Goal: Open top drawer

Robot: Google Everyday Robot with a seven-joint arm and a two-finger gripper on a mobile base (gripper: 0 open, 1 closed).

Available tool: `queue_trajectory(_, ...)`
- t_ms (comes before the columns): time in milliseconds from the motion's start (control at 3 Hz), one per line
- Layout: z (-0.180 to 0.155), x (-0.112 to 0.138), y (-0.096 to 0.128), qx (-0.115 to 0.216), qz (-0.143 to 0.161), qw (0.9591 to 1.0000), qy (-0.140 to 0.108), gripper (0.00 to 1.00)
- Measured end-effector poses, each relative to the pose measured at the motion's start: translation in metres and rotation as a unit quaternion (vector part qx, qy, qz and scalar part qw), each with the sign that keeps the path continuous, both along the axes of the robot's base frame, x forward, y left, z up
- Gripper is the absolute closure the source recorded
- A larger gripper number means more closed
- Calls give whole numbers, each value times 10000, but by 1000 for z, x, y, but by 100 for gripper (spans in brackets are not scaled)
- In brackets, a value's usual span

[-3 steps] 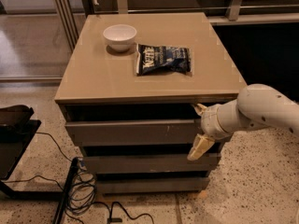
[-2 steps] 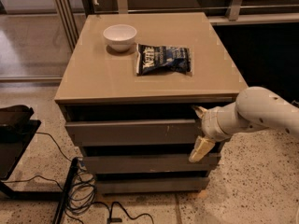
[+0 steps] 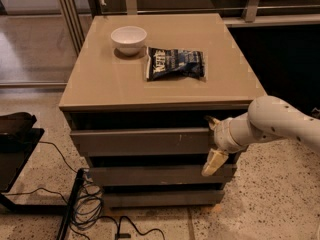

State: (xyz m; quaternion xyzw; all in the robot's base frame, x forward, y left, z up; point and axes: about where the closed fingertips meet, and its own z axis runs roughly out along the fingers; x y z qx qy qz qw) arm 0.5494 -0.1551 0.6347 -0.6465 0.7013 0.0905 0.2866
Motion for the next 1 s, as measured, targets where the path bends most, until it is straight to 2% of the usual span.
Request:
queue_trajectory(333,0,0,0,0,0,10000,0,19)
queue_trajectory(1000,0,0,0,0,1,10000,1,65)
